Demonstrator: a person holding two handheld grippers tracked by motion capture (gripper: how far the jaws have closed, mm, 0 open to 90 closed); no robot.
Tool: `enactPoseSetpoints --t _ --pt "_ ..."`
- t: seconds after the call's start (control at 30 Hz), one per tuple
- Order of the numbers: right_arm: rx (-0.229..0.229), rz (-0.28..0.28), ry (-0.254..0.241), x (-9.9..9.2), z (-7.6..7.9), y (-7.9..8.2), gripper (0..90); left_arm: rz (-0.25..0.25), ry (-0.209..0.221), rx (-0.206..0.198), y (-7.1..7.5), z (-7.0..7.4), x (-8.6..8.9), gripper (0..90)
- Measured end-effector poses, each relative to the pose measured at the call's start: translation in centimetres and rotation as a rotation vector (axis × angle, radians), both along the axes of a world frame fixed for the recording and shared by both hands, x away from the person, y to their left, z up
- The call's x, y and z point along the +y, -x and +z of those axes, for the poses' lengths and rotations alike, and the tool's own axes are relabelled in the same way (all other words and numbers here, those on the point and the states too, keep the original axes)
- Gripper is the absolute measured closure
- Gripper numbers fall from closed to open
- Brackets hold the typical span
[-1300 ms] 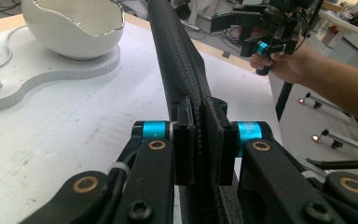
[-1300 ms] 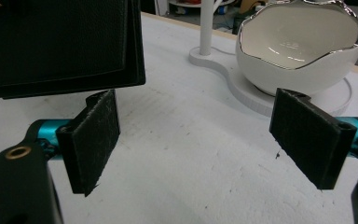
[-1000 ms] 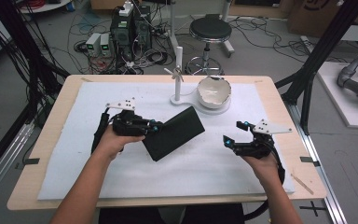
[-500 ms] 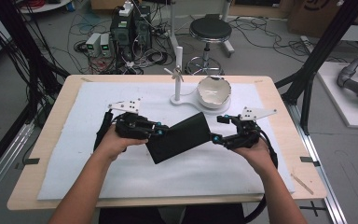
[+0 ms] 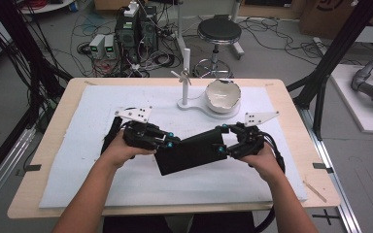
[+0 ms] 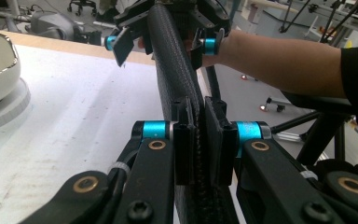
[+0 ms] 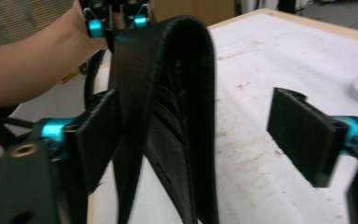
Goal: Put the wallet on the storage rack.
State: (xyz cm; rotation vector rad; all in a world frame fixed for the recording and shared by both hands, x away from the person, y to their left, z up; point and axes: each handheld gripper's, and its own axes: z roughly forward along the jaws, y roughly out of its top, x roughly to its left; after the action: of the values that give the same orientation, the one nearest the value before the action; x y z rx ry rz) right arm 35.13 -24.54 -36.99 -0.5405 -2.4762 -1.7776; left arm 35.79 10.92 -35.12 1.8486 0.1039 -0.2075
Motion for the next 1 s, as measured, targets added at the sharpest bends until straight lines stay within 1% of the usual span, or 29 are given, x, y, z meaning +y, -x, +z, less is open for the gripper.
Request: enactPoseSetpoints --t 0.03,0.07,0.13,0.17,0.2,0.23,0.3,0.33,0.4,0.43,0.47,0.5,0.57,0.6,0.63,0.67,0.73,0.8,0.87,0.93,1.0 --pt "0.009 0.031 -0.001 0.0 0.0 0.1 37.0 0.002 -0.002 -0.002 0.0 0.0 -0.1 81.8" --pt "0.016 0.048 -0.002 0.1 0.0 0.2 42.3 0.009 -0.005 0.001 -0.1 -0.1 -0.1 81.8" --pt "0.017 0.067 0.017 0.2 0.0 0.4 55.7 0.013 -0.006 -0.003 -0.2 -0.1 0.0 81.8" --pt "0.019 0.070 0.023 0.2 0.0 0.4 65.7 0.020 -0.006 -0.004 -0.3 -0.2 0.2 81.8" --pt "0.027 0.071 0.018 0.1 0.0 0.4 70.9 0.023 -0.003 -0.002 -0.3 -0.2 0.3 81.7" --pt "0.042 0.088 0.006 0.0 0.0 0.4 74.5 0.033 -0.002 -0.003 -0.3 -0.2 0.3 81.5" --pt "0.042 0.081 0.023 0.2 0.1 0.5 76.5 0.051 -0.015 -0.006 -0.4 -0.4 0.4 80.7" --pt "0.029 0.081 0.028 0.2 0.1 0.5 76.8 0.064 -0.011 -0.004 -0.4 -0.5 0.5 79.9" --pt "0.031 0.073 0.043 0.3 0.1 0.6 77.2 0.104 -0.016 -0.005 -0.4 -0.7 0.6 75.4" --pt "0.011 0.067 0.049 0.4 0.1 0.6 77.2 0.121 -0.009 0.003 -0.5 -0.8 0.7 69.4" --pt "0.009 0.058 0.067 0.4 0.2 0.7 77.2 0.131 -0.003 0.008 -0.6 -0.8 0.9 64.5" --pt "-0.002 0.038 0.084 0.4 0.3 0.7 77.3 0.151 -0.007 0.001 -0.6 -0.8 1.1 60.3" --pt "-0.008 0.002 0.106 0.1 0.3 0.7 77.3 0.200 -0.004 0.009 -0.7 -0.6 1.6 48.2" --pt "-0.006 -0.013 0.111 -0.1 0.3 0.7 77.3 0.220 0.001 0.011 -0.7 -0.5 2.0 44.8" --pt "-0.021 -0.026 0.109 -0.3 0.4 0.6 77.3 0.235 -0.002 0.005 -0.7 -0.4 2.3 42.1" --pt "-0.016 -0.039 0.105 -0.6 0.4 0.6 77.3 0.251 -0.013 -0.001 -0.7 -0.4 2.7 38.6" --pt "-0.023 -0.062 0.091 -1.1 0.6 0.6 77.2 0.283 -0.034 -0.003 -0.6 -0.3 3.4 33.6" --pt "-0.032 -0.086 0.084 -1.6 0.9 0.7 77.2 0.318 -0.058 -0.016 -0.4 -0.4 4.1 30.2" --pt "-0.035 -0.107 0.085 -2.0 1.2 0.8 77.2 0.346 -0.080 -0.018 -0.2 -0.5 4.9 27.2" --pt "-0.044 -0.120 0.078 -2.4 1.5 0.8 77.2 0.399 -0.127 -0.038 0.0 -0.7 5.5 25.3" --pt "-0.052 -0.133 0.072 -2.9 1.9 0.8 77.1 0.458 -0.173 -0.046 0.3 -1.0 6.1 22.4"
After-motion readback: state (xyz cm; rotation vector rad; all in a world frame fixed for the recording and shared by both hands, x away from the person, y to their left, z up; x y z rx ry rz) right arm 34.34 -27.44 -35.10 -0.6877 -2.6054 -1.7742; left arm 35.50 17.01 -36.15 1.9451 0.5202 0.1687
